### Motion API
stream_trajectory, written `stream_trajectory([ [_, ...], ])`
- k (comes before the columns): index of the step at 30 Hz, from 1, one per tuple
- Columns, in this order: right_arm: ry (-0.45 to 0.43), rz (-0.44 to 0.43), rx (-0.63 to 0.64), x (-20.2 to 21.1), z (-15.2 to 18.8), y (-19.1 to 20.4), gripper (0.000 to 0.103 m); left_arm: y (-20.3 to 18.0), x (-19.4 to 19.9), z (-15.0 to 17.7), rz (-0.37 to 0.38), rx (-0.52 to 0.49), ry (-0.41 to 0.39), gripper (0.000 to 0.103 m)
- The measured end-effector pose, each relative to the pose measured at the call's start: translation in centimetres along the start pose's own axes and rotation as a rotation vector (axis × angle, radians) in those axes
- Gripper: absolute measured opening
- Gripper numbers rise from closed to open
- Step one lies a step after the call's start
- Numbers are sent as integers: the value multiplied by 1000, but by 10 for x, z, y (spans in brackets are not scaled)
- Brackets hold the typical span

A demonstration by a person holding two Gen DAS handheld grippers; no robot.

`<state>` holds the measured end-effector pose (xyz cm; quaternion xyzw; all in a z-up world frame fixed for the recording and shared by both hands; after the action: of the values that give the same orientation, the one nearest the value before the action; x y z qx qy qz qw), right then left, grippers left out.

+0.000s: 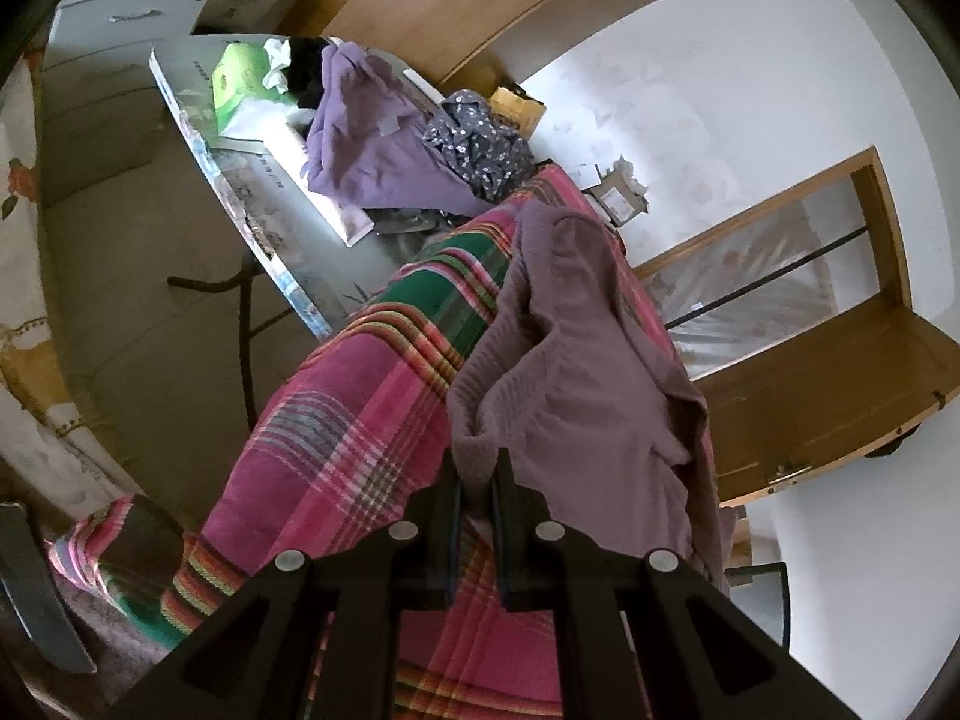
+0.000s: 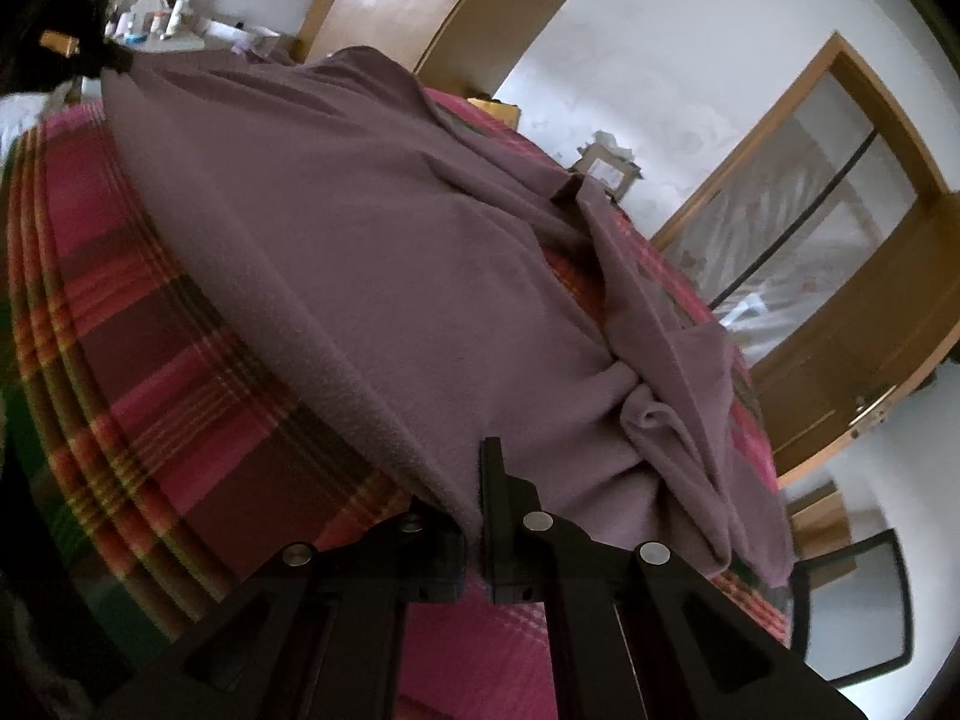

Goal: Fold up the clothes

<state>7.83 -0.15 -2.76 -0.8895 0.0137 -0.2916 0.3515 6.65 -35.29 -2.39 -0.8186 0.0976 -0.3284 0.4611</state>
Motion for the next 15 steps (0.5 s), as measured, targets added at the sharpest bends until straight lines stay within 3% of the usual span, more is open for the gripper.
stream_trajectory([
  [7,-2,-21,2,-1,3,1,5,5,-4,2,-42,6,10,9],
  [15,12,-93,-51,-2,4,-5,14,-6,-7,5,-111,-80,39,11],
])
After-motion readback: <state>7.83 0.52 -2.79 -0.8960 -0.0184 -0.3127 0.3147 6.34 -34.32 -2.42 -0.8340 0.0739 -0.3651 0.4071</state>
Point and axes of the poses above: each gripper's, at about its wrist camera, not at the fingertips, and x roughly against the way its jaws point, y to its left, z to its underside, the point moved 6 cm from there along -x, roughly the way its jaws point, and after that the axes turned 12 degrees about z, right-handed, at the moved point
